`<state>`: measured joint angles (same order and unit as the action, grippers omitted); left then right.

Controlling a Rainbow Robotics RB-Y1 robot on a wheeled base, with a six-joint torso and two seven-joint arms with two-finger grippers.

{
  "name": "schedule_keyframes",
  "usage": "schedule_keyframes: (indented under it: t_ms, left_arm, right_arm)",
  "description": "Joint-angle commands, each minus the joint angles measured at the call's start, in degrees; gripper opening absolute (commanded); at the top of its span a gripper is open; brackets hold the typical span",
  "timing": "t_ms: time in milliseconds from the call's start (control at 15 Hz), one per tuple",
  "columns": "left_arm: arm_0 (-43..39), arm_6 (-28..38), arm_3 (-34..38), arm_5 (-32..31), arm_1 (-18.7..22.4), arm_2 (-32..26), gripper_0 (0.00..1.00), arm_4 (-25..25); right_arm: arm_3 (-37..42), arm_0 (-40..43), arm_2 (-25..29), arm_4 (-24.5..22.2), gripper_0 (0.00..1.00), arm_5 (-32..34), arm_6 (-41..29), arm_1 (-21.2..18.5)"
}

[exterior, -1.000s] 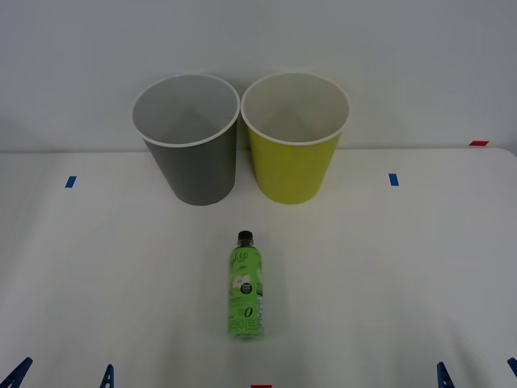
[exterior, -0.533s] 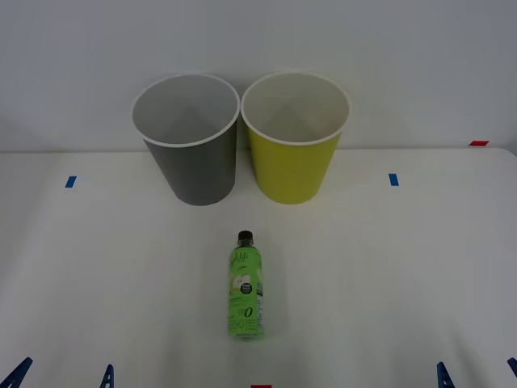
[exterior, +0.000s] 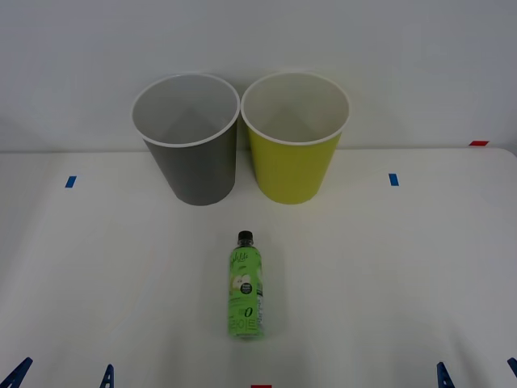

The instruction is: Put cans in the gray bin and PET bottles in the light green bin.

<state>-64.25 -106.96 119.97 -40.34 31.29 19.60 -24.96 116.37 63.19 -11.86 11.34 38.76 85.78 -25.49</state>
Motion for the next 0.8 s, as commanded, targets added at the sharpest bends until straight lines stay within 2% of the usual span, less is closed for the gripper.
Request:
schedule_keyframes:
  t_ms: [67, 800]
  left_arm:
    - [0.0, 0.0, 0.0, 0.0, 0.0, 0.0, 1.0, 0.0]
    - [0.0, 0.0, 0.0, 0.0, 0.0, 0.0, 1.0, 0.0]
  right_arm:
    - [0.0, 0.0, 0.0, 0.0, 0.9, 0.0, 0.0, 0.0]
    - [0.0, 0.0, 0.0, 0.0, 0.9, 0.0, 0.0, 0.0]
